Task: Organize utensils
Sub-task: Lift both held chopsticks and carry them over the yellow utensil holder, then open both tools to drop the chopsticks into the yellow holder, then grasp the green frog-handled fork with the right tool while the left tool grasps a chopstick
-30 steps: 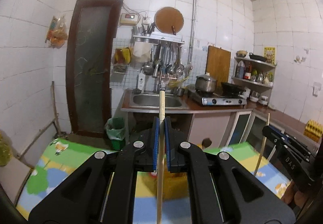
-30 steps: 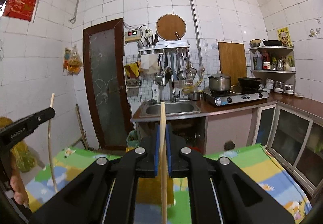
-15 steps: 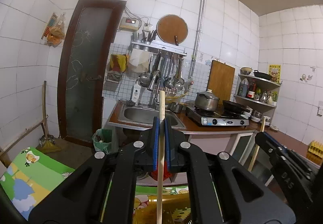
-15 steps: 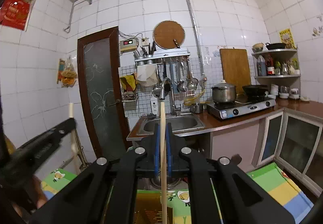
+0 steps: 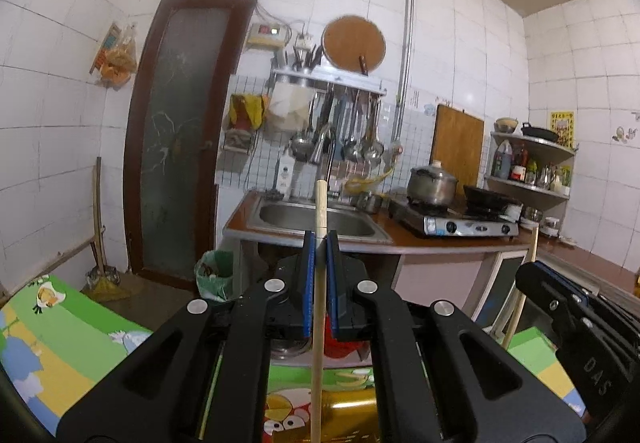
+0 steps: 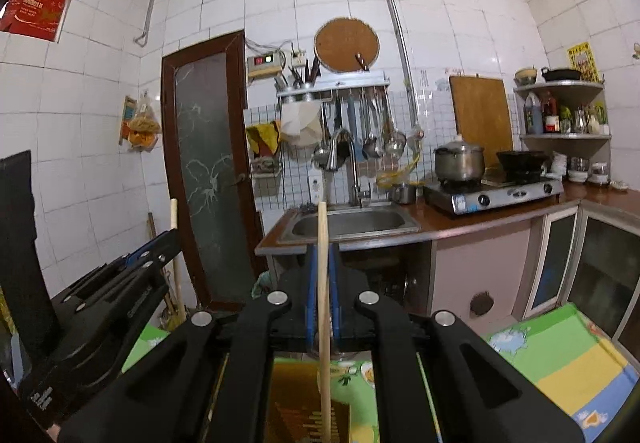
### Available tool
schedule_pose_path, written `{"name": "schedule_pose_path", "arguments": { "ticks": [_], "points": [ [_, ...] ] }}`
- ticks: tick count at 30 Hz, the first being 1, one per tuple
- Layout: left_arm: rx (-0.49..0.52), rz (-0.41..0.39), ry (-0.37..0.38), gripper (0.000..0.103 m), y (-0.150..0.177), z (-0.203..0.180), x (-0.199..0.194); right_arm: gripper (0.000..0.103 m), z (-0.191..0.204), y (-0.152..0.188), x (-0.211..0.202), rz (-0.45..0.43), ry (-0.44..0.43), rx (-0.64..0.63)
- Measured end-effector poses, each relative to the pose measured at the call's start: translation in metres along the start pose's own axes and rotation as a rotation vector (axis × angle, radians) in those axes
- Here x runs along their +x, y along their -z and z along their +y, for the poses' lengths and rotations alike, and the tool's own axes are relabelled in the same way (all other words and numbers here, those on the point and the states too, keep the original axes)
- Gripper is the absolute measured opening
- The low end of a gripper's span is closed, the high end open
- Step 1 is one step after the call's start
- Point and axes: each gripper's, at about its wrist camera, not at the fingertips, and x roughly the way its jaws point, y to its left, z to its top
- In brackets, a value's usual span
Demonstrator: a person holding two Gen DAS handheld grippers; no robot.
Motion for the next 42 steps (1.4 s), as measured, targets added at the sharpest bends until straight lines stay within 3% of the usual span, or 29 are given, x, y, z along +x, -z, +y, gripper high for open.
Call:
{"name": "schedule_pose_path", "arguments": {
  "ticks": [6, 7, 8, 9, 10, 11, 15, 17, 23, 33, 42],
  "points": [
    [0.009, 0.063, -0.002, 0.005, 0.008, 0.006, 0.0, 0.007, -0.004, 0.015, 0.001, 0.062, 0.014, -0.009],
    [0.008, 0.083, 0.004, 0.007, 0.006, 0.008, -0.003, 0.017, -0.005, 0.014, 0.0, 0.085, 0.023, -0.011],
    [0.007, 0.097, 0.006, 0.019, 0.003, 0.01, -0.006, 0.047, -0.005, 0.014, -0.002, 0.102, 0.028, -0.011],
    [0.007, 0.117, 0.003, 0.029, -0.001, 0.012, -0.012, 0.059, -0.007, 0.013, -0.005, 0.114, 0.032, -0.004],
    [0.005, 0.118, -0.009, 0.046, -0.005, 0.015, -0.02, 0.064, -0.01, 0.012, -0.009, 0.116, 0.036, 0.007],
    [0.005, 0.116, -0.023, 0.055, -0.008, 0.018, -0.028, 0.064, -0.013, 0.011, -0.015, 0.117, 0.049, 0.011],
    [0.016, 0.173, -0.04, 0.065, -0.018, 0.03, -0.058, 0.064, -0.022, 0.007, -0.036, 0.173, 0.077, 0.011],
    [0.02, 0.196, -0.059, 0.076, -0.019, 0.037, -0.076, 0.067, -0.025, 0.009, -0.049, 0.204, 0.095, 0.003],
    [0.037, 0.266, -0.128, 0.092, 0.01, 0.059, -0.136, 0.07, -0.021, 0.04, -0.089, 0.305, 0.091, -0.031],
    [0.015, 0.493, -0.193, 0.096, 0.114, 0.089, -0.198, 0.07, -0.008, 0.131, -0.137, 0.508, 0.058, -0.019],
    [0.003, 0.633, -0.214, 0.097, 0.175, 0.102, -0.205, 0.073, 0.009, 0.187, -0.15, 0.611, 0.06, -0.051]
  ]
}}
